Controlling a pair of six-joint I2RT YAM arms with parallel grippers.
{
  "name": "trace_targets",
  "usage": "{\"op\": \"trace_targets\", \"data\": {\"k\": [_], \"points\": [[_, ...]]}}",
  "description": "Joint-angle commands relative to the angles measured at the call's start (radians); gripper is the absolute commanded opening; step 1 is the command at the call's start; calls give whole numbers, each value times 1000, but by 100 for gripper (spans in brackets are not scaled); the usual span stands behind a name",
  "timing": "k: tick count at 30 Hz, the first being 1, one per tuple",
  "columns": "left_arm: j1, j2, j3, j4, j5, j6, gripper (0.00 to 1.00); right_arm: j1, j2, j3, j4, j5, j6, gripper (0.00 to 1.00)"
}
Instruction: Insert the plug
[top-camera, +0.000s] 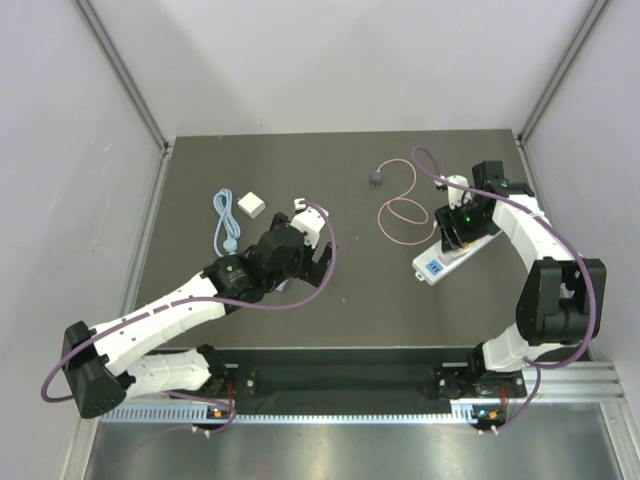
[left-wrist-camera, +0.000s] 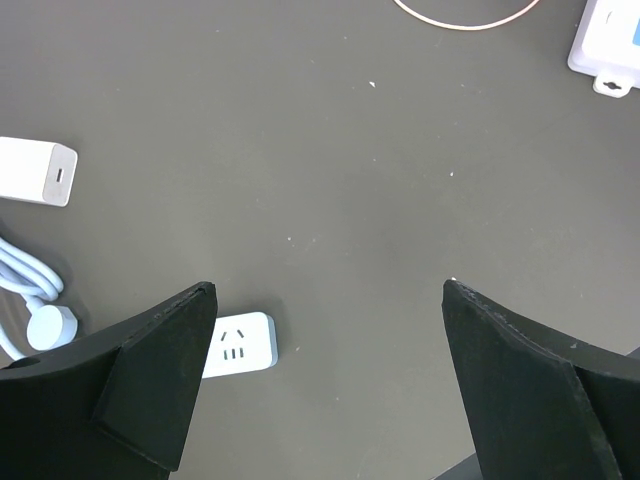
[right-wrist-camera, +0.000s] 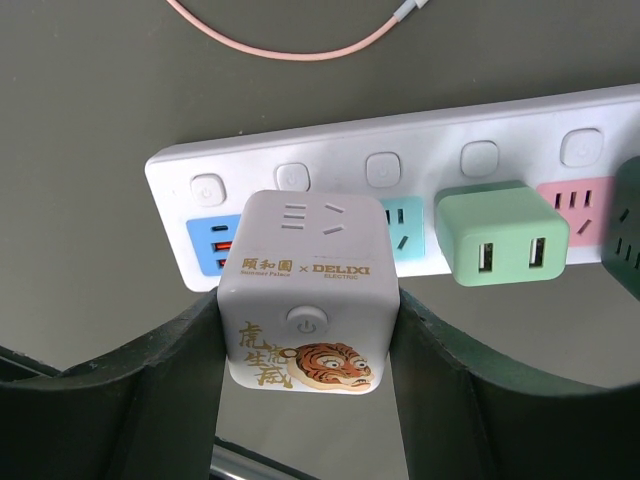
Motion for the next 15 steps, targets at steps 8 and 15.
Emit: {"op": "trace_targets", "data": {"k": [8,15], "points": [[1,-43,-6,19,-15,11,99,18,9,69,-98,-12,-11,0],[1,-50,-10,21,-30,16,99,19,-2,18,-58,0,-21,0]]}}
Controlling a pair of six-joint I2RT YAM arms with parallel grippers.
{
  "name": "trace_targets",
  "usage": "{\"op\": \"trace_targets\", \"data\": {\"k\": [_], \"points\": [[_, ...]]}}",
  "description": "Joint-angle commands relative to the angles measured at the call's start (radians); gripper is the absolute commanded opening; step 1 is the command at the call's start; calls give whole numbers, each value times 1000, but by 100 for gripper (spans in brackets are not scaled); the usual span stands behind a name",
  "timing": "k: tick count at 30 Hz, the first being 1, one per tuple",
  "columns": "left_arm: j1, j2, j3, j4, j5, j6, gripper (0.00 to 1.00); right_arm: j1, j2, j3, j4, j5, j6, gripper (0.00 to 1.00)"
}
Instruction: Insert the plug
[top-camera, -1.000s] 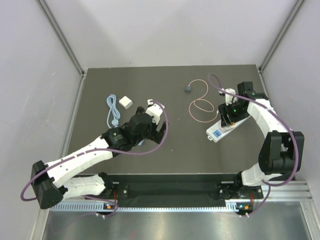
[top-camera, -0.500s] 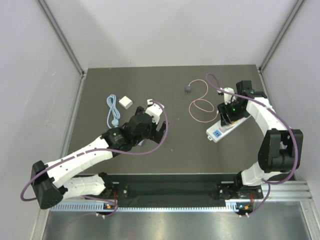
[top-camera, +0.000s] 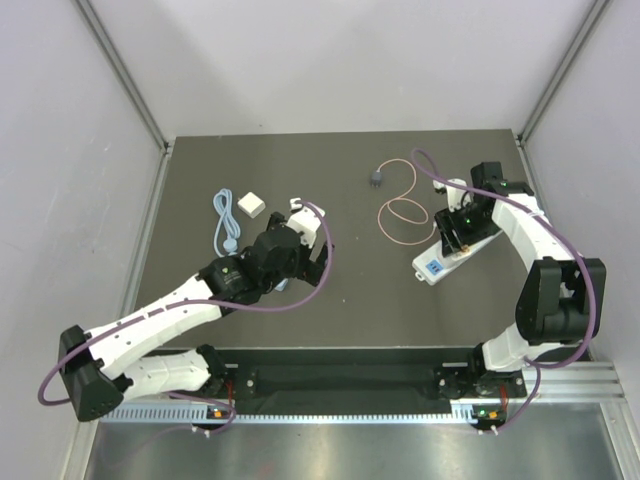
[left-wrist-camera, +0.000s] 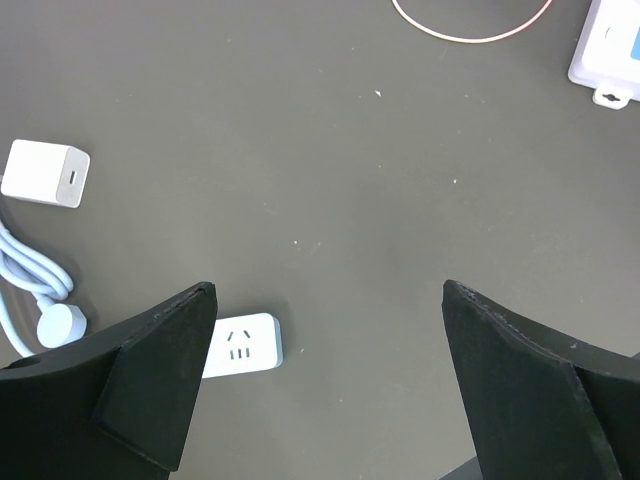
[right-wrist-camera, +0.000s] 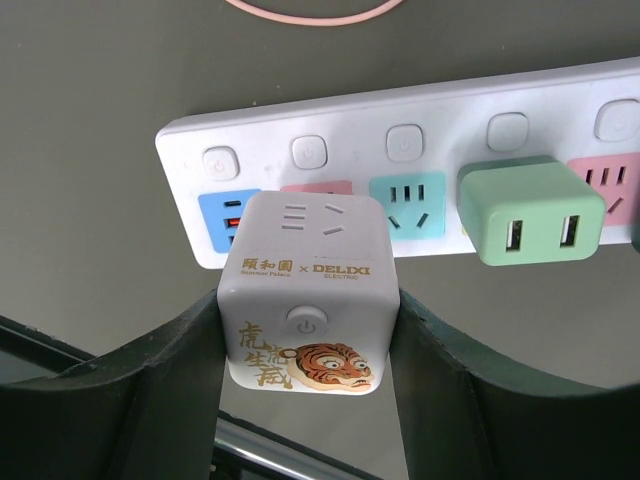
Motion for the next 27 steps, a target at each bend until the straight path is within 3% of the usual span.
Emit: {"op": "trace_targets", "data": {"k": [1,27], "points": [[1,-27,-7,21,-21,16,99,10,-7,-5,22,7,-22,0],[1,-59,-10,27,11,15,99,26,53,24,68,70,-78,0]]}}
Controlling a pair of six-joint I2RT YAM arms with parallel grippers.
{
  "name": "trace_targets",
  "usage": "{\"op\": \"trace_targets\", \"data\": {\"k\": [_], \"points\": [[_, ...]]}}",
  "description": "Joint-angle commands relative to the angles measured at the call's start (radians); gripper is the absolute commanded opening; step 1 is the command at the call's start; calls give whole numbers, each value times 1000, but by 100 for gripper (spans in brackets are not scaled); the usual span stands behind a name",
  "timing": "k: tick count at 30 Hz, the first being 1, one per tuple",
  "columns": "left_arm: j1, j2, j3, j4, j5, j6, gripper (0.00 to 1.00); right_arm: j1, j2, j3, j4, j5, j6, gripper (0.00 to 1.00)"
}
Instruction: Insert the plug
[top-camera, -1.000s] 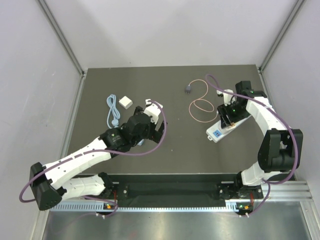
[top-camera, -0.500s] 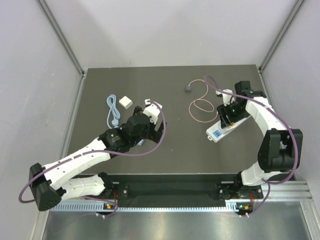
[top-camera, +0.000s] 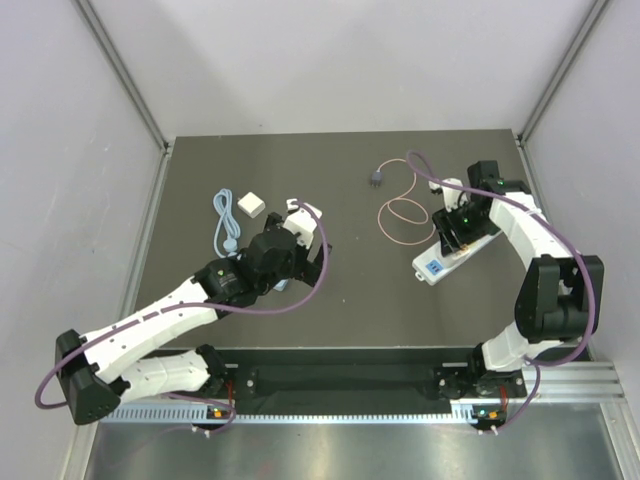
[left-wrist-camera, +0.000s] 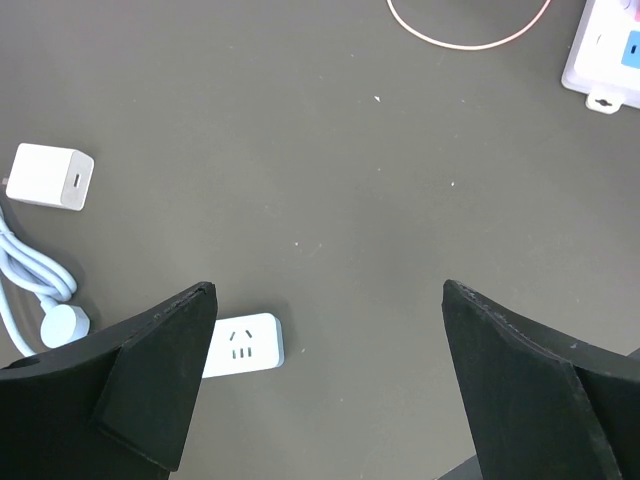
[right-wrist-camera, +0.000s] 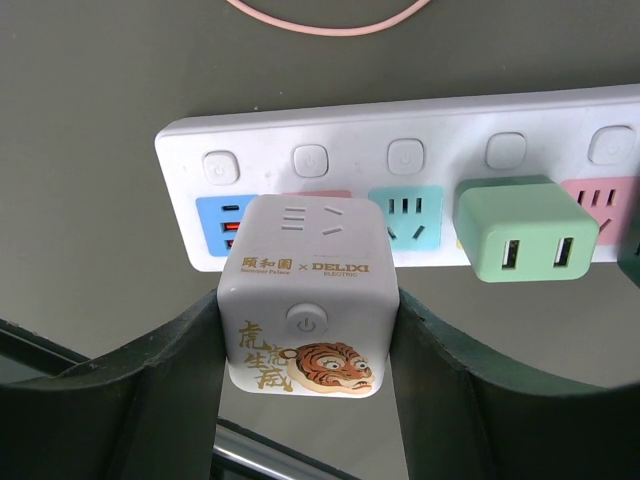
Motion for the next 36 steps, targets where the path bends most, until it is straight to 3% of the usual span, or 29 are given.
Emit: {"op": "trace_targets", "data": {"k": [1,10,28,36], "points": [[1,-35,-1,26,12,10,99,18,38,17,59,58,-37,0],[1,-41,-2,26,22,10,99,33,16,29,77,99,-54,0],[1,-36,-4,28,22,8,99,10,-39,-40,171,26,-77,0],[1,-41,-2,29,26,10,99,0,-85,-193,264,22,-28,0]]}}
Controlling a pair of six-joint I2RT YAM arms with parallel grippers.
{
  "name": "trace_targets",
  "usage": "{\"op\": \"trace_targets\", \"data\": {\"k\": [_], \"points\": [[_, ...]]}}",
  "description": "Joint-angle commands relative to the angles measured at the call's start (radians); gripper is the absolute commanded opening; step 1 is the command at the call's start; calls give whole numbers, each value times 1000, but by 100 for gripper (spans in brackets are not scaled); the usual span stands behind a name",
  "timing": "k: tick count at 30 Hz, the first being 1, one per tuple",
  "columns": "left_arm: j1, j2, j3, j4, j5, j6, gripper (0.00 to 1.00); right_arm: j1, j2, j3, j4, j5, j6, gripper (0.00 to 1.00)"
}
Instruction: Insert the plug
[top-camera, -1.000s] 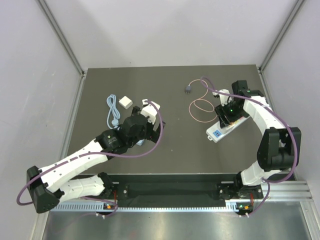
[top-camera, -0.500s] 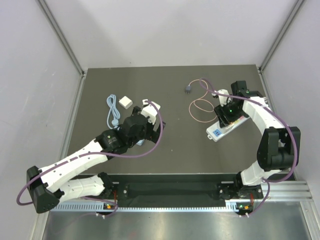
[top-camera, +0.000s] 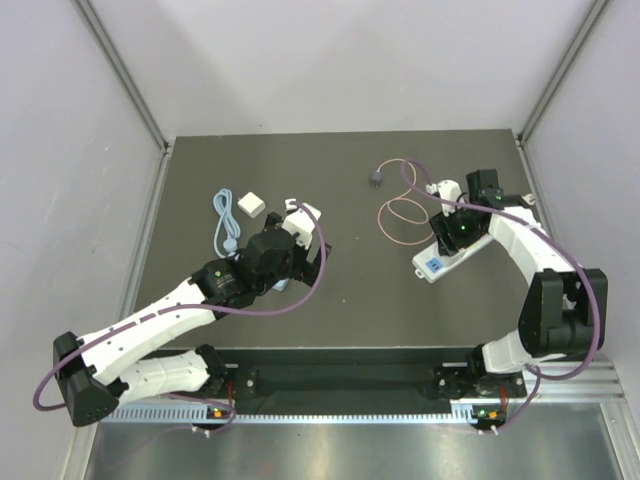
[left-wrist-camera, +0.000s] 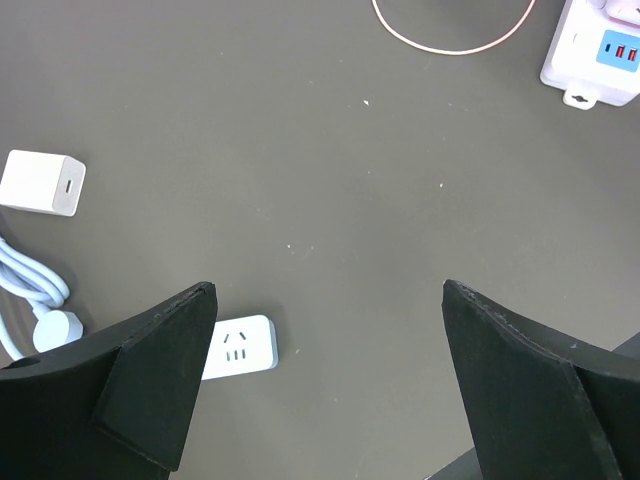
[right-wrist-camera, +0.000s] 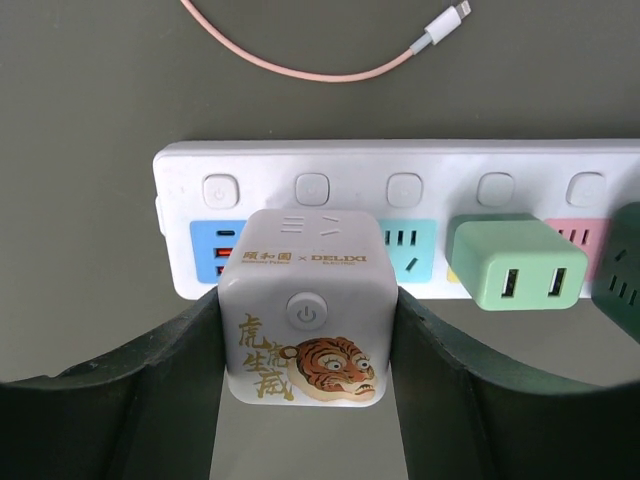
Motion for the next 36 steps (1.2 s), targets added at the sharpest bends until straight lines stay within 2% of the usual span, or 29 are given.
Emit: {"op": "trace_targets", "data": {"k": [1,12,18,19,21,22,24,25,28,34,36], "points": [[0,-22,-2,28,9,10,99,-17,-6,-85,119,12,8,0],[-2,-34,-4,28,24,4,99,-54,-32,-255,222,21,6,0],[-4,-37,-2,31,41,2,99,-47,-99,-245,230,38,26,0],[-4,-37,-2,33,41,2,99,-53,-104,-241,228,47,35,8],[-4,-40,-2,33,39,2,99,-54,-119,-232,230,49,46,16],[-4,-40,-2,33,39,2,99,-54,-124,-229,231,42,54,26],[-4,-43,-2,31,38,2,99,-52,-133,-209,230,18,63,36],[-4,-43,-2,33,36,2,99,-54,-138,-202,221,9,68,48],[-4,-46,-4,33,30,4,99,-54,-154,-175,211,-14,74,62],[-4,-48,-4,33,26,5,99,-54,-167,-151,207,1,89,76],[-4,-49,-4,31,26,5,99,-54,-168,-143,202,10,88,76]]}}
